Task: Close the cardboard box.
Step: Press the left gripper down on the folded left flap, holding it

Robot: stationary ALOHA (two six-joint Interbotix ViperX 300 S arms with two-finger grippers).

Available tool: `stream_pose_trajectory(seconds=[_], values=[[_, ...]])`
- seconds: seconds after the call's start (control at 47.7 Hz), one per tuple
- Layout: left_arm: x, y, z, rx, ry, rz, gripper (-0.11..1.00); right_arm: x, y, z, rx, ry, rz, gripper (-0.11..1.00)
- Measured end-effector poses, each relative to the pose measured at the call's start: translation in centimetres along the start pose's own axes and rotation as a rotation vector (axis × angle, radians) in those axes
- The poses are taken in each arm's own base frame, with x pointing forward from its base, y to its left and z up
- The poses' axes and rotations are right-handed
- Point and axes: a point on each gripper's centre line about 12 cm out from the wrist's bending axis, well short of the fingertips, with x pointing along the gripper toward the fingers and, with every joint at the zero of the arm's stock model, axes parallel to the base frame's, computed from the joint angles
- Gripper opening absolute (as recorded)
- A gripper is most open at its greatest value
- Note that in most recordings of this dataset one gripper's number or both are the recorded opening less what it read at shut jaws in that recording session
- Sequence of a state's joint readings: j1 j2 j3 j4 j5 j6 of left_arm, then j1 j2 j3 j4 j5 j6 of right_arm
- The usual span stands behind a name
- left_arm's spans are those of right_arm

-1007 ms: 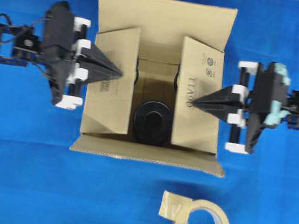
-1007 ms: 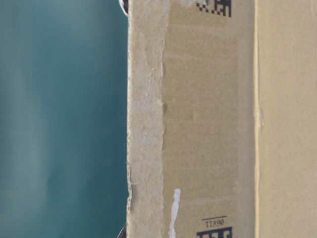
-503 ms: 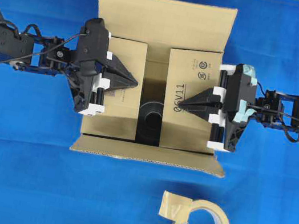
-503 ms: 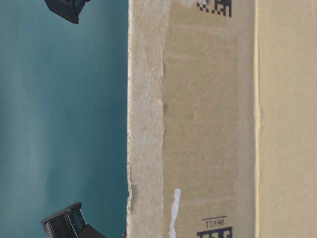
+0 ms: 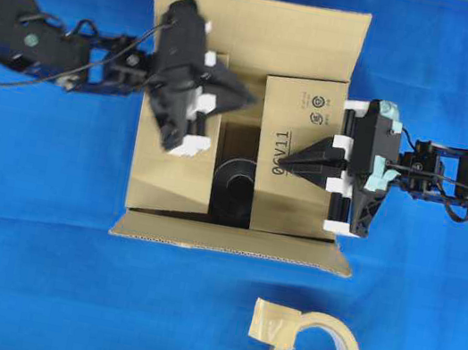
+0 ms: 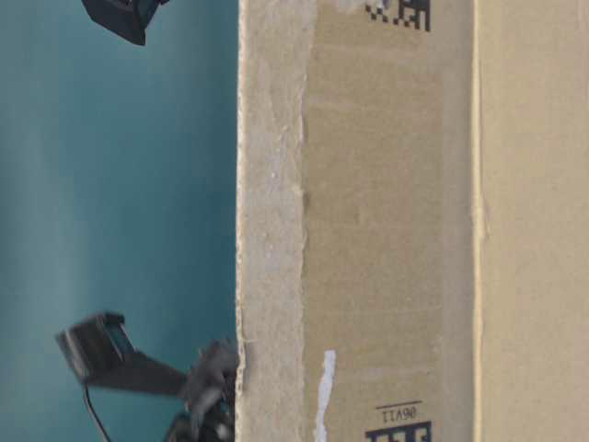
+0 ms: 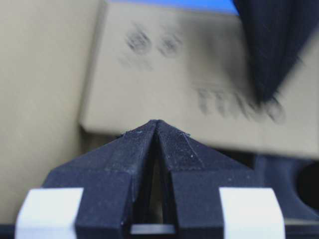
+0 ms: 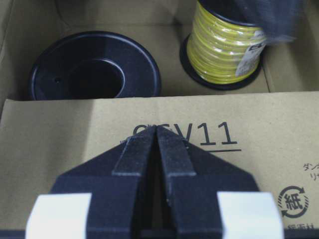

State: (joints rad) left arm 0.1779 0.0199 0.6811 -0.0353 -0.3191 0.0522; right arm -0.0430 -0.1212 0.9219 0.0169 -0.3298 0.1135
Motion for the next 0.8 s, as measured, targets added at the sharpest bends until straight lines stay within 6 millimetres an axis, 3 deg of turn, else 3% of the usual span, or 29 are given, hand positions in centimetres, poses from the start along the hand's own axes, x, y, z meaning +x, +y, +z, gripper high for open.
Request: stream_pose_trajectory(seconds=[0.189,0.399,0.797], values=[[2.1,1.9,1.0,0.039,-0.029,0.043,0.0,0.0,0.0,0.0,0.0,0.0,0.0,0.0],[3.9,3.0,0.1,0.039,-0.027,0.066,0.0,0.0,0.0,0.0,0.001,0.002,0.001,0.0],[3.9,2.6,-1.5,0.037,-0.005,0.058,0.0,0.0,0.0,0.0,0.001,0.002,0.001,0.0]])
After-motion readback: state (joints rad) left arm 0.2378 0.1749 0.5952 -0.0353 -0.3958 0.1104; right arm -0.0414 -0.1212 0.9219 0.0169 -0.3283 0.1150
